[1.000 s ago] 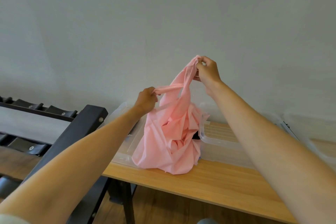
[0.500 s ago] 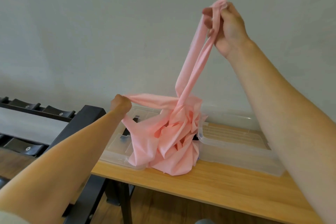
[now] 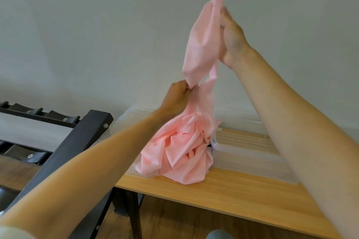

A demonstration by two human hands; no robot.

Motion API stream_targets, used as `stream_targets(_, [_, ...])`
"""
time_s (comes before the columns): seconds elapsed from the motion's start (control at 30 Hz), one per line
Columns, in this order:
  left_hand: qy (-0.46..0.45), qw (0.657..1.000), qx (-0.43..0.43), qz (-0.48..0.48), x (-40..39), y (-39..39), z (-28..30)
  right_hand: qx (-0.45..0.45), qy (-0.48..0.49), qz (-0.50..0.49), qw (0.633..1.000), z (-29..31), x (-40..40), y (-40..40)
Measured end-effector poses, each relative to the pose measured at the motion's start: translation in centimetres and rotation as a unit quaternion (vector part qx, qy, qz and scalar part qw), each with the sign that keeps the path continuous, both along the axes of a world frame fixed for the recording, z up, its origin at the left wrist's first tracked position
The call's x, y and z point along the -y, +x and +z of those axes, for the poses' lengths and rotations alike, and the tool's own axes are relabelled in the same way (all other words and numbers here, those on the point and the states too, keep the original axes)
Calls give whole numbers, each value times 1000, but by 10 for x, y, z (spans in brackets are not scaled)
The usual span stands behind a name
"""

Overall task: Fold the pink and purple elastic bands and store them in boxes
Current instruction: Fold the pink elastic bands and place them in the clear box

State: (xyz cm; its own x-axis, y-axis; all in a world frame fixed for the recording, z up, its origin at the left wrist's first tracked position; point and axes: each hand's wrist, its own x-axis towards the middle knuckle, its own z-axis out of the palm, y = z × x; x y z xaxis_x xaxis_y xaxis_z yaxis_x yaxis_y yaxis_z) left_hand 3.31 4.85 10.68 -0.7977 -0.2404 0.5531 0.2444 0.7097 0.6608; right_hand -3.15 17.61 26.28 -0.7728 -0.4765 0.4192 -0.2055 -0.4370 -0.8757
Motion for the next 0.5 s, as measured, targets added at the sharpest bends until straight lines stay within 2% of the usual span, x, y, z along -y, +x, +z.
stream_targets(0.07, [67,997,-38,-16,2,3,23,24,59,33,997,-18,2,-3])
stream_targets(0.17, [114,989,-95,-2,7,0,59,49,113,61,990,-49,3,4])
stream_targets(0.27, [238,968,-78,35,12,-10,94,46,143,110,983,-76,2,5])
stream_targets(0.33, [365,929,-63,8,12,-14,114,-6,199,126,972,-92,0,8])
stream_targets(0.43, [513,847,-122,-64,15,-8,138,-132,319,87,935,-113,-2,11])
stream_targets(0.5, [585,786,-161,-115,21,-2,147,-161,377,58,910,-126,-5,9])
